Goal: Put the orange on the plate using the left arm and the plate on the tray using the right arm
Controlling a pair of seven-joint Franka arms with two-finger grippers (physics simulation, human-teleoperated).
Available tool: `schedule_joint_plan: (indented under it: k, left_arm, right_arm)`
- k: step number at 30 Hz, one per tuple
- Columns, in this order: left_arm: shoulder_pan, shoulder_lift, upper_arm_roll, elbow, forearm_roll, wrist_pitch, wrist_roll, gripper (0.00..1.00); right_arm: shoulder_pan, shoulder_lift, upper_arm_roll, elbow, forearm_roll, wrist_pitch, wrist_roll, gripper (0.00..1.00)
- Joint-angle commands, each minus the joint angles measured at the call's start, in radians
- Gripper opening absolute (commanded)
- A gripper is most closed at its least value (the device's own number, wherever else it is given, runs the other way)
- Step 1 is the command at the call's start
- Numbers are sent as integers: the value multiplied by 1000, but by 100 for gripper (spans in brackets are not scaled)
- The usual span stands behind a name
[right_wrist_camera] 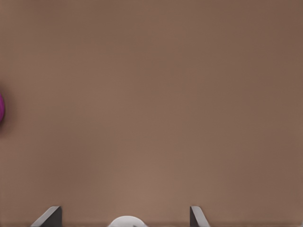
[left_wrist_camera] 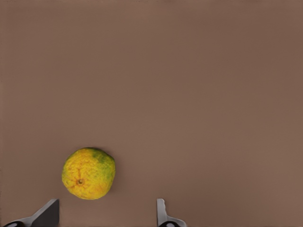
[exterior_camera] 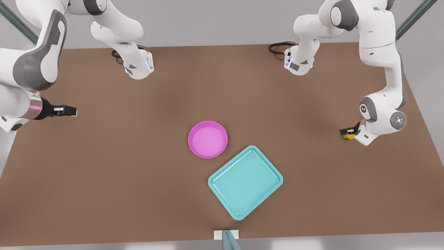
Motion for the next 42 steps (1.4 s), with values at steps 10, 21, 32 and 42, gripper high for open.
schedule_joint_plan:
  k: [10,21,32,42]
  left_arm:
    - [48,110,0,-6,-33,222,364,100]
    - [63,148,-15,-13,-57,205,358,100]
    - [63,147,-15,-13,-57,151,356,100]
    - [4,55,-29,-6,-56,75,230,67]
  right_arm:
    - [7,0,0,-21,3,8,-16,100]
    - [3,18,0,-23,6,5,-15,100]
    - [-4,20,0,-23,12,0,-19,100]
    - [-5,23,-2,-23,15,0,-25,100]
